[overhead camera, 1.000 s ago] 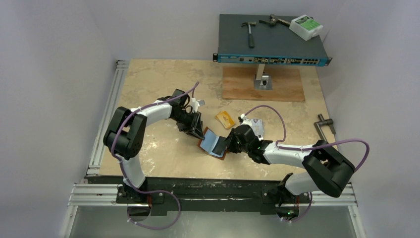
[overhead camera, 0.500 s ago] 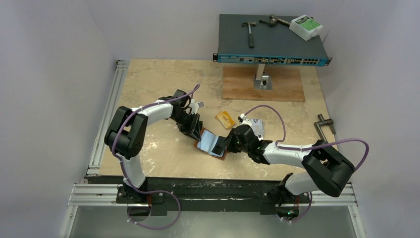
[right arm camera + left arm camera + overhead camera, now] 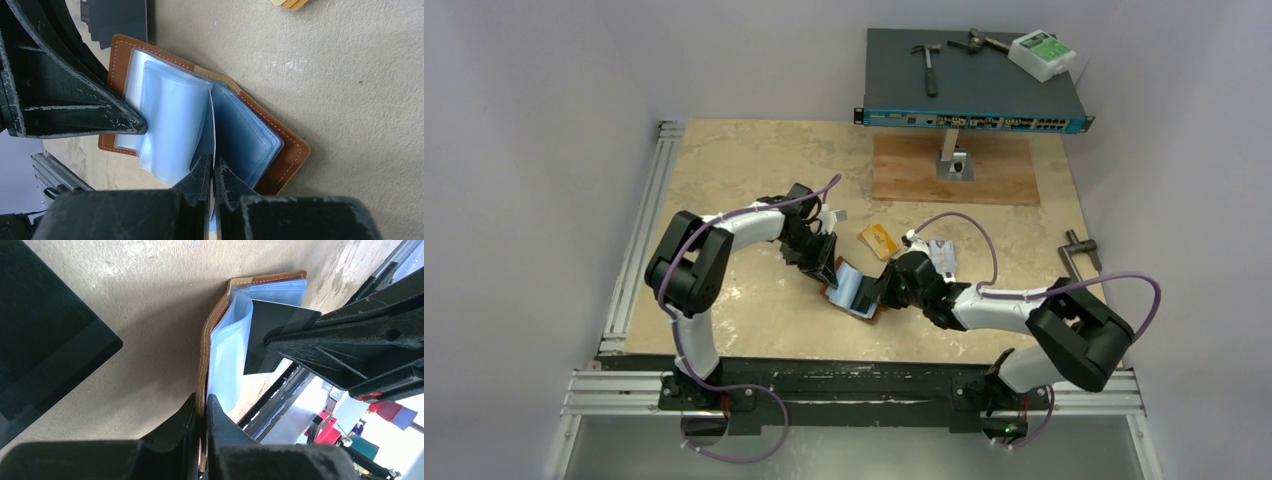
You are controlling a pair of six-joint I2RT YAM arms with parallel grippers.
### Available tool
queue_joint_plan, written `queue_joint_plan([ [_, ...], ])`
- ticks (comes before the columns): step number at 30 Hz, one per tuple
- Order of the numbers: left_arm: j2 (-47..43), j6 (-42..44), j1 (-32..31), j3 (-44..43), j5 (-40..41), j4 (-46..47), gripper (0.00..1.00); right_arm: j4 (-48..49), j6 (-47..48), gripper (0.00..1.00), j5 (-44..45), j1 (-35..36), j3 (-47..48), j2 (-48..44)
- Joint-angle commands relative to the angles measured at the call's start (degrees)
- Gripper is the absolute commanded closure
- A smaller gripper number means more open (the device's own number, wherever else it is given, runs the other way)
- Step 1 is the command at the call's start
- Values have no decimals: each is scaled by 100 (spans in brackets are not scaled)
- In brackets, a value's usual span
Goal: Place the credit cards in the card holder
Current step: Insert the credit card into the card holder.
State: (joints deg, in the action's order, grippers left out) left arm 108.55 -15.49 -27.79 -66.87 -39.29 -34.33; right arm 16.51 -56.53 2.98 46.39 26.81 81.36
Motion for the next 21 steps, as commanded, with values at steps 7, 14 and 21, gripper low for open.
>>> queue_joint_plan([
  [7, 19, 6, -47, -37, -150, 140, 100, -772, 268, 100, 390, -300, -61, -722],
  [14, -193, 71, -48, -26, -34, 71, 100, -1175, 546, 100, 904, -478, 557, -1136],
  [21, -250, 80, -50, -87, -61, -42, 100, -875, 773, 100, 922, -467, 1356, -213],
])
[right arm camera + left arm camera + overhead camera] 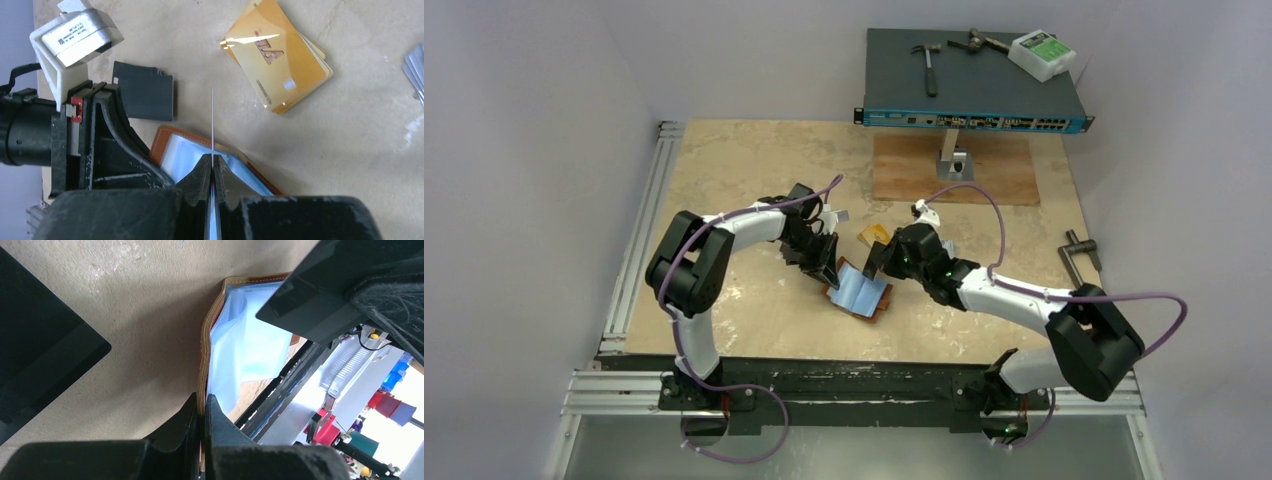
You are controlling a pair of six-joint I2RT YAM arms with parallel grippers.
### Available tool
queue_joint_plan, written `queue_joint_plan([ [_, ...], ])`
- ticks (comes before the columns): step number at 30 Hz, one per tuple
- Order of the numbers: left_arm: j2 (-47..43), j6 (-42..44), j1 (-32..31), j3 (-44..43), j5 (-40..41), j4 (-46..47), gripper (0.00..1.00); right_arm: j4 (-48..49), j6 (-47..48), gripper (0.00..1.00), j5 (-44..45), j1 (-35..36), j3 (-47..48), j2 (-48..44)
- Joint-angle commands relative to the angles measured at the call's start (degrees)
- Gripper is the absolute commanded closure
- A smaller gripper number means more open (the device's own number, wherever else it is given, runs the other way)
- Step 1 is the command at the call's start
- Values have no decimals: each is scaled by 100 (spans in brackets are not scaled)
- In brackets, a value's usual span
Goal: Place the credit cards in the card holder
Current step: Insert the credit card into the card holder.
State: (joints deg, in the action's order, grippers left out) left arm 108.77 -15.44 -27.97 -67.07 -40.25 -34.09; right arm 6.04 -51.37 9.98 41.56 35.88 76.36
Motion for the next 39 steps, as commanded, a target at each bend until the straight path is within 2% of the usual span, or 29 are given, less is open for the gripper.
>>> queue_joint_plan([
  [1, -281, 76, -29, -69, 35, -71, 100, 234, 257, 100, 197, 14, 508, 338],
  [8, -279, 33, -33, -94, -68, -70, 100, 365, 146, 100, 186, 362, 752, 629],
  [20, -358, 67, -25, -148, -132, -127, 100, 356, -3, 100, 224, 738, 491, 861],
  [34, -491, -55, 86, -71, -518, 4, 97, 295, -63, 100, 369, 760, 97, 769],
  [39, -502, -30, 126, 20, -475, 47, 100, 74, -78, 100, 435, 762, 60, 580],
])
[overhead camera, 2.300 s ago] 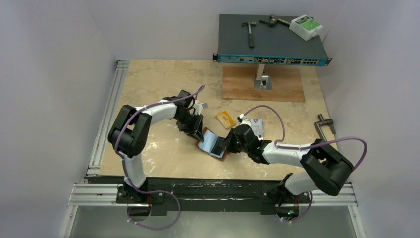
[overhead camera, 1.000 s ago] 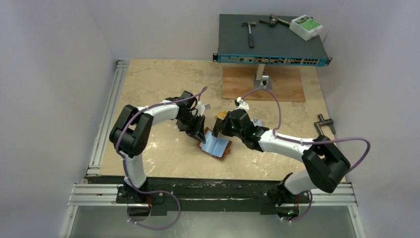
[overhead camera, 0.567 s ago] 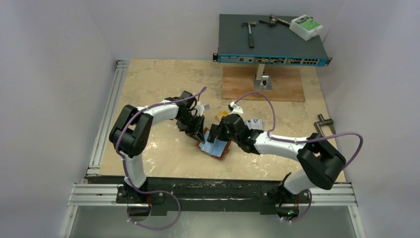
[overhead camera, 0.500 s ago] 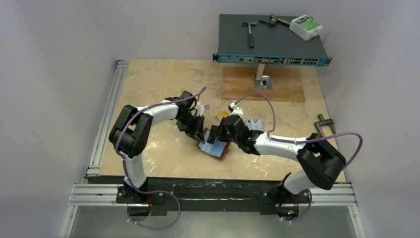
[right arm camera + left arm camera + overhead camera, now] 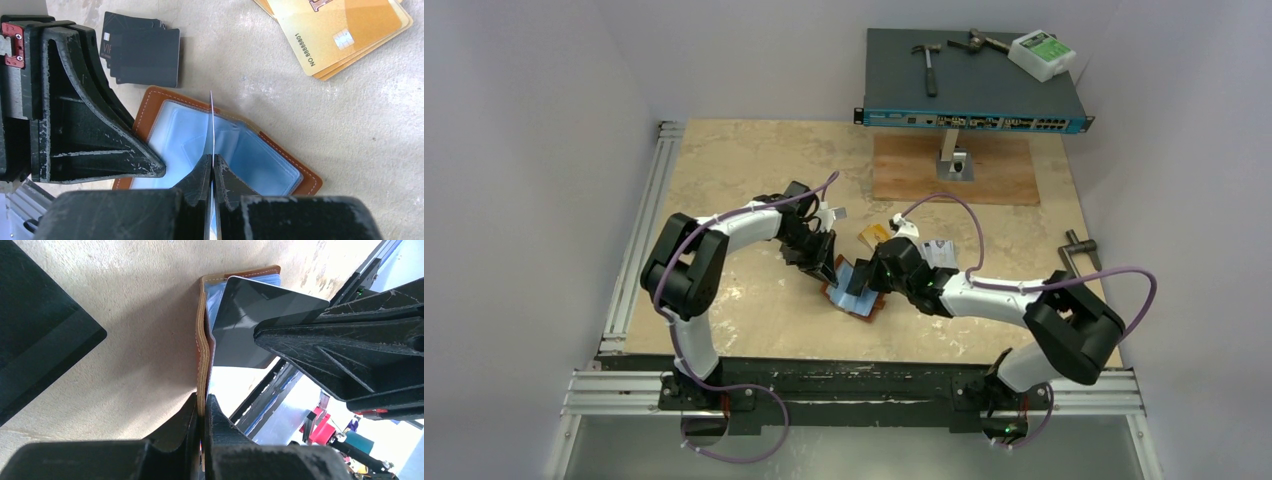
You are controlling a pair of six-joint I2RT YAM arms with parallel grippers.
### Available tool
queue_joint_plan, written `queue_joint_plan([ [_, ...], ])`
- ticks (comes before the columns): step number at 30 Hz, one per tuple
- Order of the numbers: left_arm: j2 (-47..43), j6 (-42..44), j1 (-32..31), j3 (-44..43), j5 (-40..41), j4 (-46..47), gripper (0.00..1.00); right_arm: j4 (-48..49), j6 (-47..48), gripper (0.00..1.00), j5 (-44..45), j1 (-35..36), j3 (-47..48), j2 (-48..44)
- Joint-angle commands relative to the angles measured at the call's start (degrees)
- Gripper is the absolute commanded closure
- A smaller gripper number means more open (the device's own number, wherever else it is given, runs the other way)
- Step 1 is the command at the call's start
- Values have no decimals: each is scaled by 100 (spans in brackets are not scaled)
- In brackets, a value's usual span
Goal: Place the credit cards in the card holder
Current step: Insert the credit card into the card holder.
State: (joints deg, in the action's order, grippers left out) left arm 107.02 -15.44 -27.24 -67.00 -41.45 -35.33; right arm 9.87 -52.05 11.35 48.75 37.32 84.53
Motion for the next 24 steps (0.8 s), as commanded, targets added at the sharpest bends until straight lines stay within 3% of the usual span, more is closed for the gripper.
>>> queue_joint_plan([
  [1, -312, -29, 65, 32, -313, 164, 100, -390, -1, 100, 305, 40, -85, -361],
  [10, -217, 9, 80, 38, 199, 3, 100, -1371, 303, 100, 816, 38, 152, -1696],
  [20, -278, -5, 79, 91, 275, 7, 100, -770, 344, 100, 472, 169, 748, -671],
  [24, -259, 7, 79, 99, 341, -11, 100, -540, 81, 100, 311, 163, 471, -571],
])
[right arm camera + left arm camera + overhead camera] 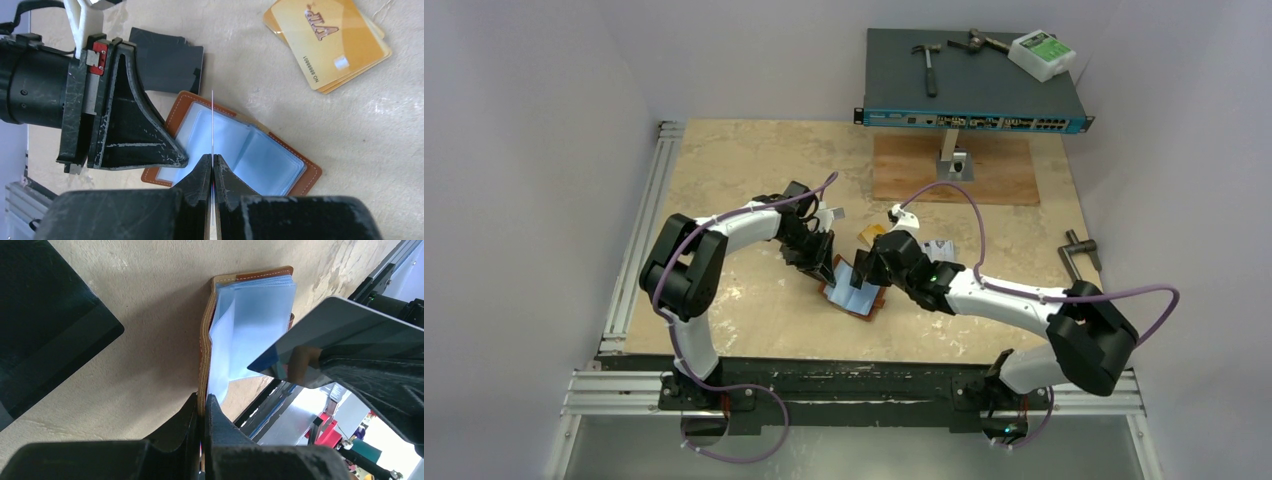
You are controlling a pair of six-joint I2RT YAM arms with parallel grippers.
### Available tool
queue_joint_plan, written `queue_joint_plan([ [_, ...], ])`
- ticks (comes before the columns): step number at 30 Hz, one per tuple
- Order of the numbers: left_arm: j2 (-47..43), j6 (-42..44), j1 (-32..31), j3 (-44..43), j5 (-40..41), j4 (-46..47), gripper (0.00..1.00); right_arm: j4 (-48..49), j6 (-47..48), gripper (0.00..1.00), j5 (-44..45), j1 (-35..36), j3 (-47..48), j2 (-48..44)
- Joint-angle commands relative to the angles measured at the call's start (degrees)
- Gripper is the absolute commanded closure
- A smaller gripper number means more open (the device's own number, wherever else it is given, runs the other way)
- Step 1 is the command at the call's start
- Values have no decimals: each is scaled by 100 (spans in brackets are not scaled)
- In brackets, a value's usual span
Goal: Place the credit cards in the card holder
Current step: Insert the credit card into the card holder.
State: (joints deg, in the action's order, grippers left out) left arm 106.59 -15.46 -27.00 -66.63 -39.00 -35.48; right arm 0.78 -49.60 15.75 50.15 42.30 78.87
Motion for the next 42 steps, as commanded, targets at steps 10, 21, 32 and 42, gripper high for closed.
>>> queue_joint_plan([
  [10, -170, -66, 73, 61, -163, 75, 100, 860, -265, 100, -455, 29, -606, 193],
  [21, -152, -111, 178, 86, -408, 135, 100, 802, -247, 100, -370, 28, -862, 438],
  [32, -228, -236, 354, 241, -740, 353, 100, 574, -391, 100, -295, 22, -1213, 200],
  [42, -294, -273, 354, 338, -775, 471, 100, 396, -10, 100, 25, 30, -211, -188],
])
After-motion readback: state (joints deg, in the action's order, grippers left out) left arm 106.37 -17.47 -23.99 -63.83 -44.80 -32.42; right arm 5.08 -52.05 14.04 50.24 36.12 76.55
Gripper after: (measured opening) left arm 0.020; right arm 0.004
